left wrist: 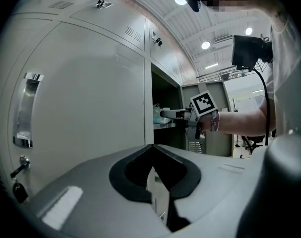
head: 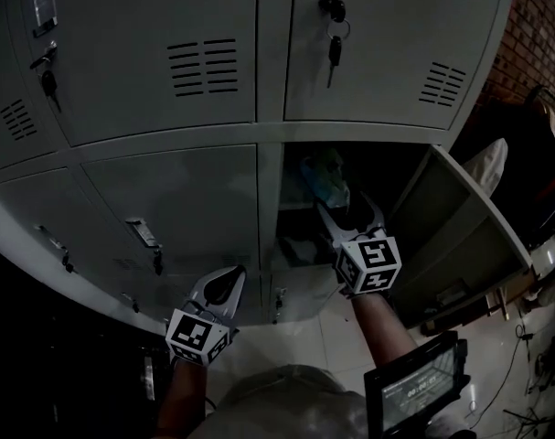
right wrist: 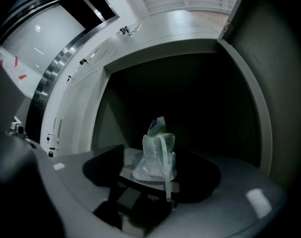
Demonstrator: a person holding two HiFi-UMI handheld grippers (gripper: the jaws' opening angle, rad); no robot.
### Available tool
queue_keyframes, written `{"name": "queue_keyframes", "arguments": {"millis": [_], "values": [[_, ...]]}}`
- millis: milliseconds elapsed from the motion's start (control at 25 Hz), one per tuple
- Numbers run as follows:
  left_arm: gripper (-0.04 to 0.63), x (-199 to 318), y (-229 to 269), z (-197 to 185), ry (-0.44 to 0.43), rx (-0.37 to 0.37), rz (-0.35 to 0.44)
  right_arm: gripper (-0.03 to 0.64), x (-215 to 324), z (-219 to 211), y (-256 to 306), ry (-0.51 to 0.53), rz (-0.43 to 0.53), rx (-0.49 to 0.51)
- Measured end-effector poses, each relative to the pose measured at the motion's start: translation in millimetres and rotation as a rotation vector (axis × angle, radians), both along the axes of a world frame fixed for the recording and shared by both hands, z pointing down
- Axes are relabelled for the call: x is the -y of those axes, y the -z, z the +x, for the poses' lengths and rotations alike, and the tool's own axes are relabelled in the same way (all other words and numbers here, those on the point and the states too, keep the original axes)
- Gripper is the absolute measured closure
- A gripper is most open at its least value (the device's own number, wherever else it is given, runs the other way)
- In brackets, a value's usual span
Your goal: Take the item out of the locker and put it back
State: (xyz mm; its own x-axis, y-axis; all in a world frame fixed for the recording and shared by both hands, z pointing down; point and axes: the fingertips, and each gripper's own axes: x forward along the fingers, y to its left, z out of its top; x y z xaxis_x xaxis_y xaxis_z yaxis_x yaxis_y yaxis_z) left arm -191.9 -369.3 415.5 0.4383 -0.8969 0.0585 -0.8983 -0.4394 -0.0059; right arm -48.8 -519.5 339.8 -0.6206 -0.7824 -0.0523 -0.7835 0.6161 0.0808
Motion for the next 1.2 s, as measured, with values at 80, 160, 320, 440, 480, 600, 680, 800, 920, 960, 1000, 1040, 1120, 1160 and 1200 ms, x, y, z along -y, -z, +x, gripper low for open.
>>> {"name": "queue_keyframes", "arguments": {"millis": [80, 160, 320, 440, 480, 600, 680, 800, 920, 960, 1000, 1040, 1120, 1160, 1200], "values": [[0.591, 3, 2, -3, 0.005, -0.005, 0.007, 0.509, 4, -1, -5, 0.014, -0.009, -0.041], [0.591, 5, 3, -4, 0.004, -0.007, 0.013, 0.590, 5, 2, -5, 0.008, -0.008, -0.053], [0.591, 3, 1, -6, 0.003, -0.010, 0.004, 0.609, -3, 6, 2, -0.004, 0.026, -0.043], [0.591, -4, 1, -6, -0.006, -0.013, -0.001, 0.611, -18, 7, 12, -0.011, 0.063, -0.040], [0.591, -8, 1, -6, -0.010, -0.014, 0.000, 0.611, -24, 7, 14, -0.012, 0.073, -0.038], [0.591, -19, 1, -10, -0.018, -0.016, 0.000, 0.611, -47, 8, 17, -0.015, 0.095, -0.030], [0.591, -29, -1, -14, -0.024, -0.018, 0.004, 0.611, -66, 9, 17, -0.015, 0.102, -0.016], [0.591, -50, -6, -17, -0.037, -0.023, -0.003, 0.611, -96, 11, 9, -0.023, 0.104, 0.004], [0.591, -73, -11, -19, -0.050, -0.029, 0.001, 0.611, -126, 11, 0, -0.026, 0.093, 0.019], [0.591, -81, -10, -20, -0.052, -0.032, 0.011, 0.611, -135, 10, -3, -0.020, 0.090, 0.021], [0.591, -89, -8, -20, -0.052, -0.033, 0.021, 0.611, -145, 9, -4, -0.013, 0.091, 0.022], [0.591, -97, -6, -18, -0.055, -0.030, 0.030, 0.611, -155, 10, -4, -0.006, 0.097, 0.023], [0.591, -114, -2, -10, -0.067, -0.019, 0.049, 0.611, -175, 15, 0, 0.003, 0.116, 0.031], [0.591, -122, 0, -6, -0.069, -0.016, 0.058, 0.611, -185, 19, 2, 0.007, 0.126, 0.035], [0.591, -130, 3, -1, -0.067, -0.015, 0.065, 0.611, -195, 22, 5, 0.013, 0.134, 0.038]]}}
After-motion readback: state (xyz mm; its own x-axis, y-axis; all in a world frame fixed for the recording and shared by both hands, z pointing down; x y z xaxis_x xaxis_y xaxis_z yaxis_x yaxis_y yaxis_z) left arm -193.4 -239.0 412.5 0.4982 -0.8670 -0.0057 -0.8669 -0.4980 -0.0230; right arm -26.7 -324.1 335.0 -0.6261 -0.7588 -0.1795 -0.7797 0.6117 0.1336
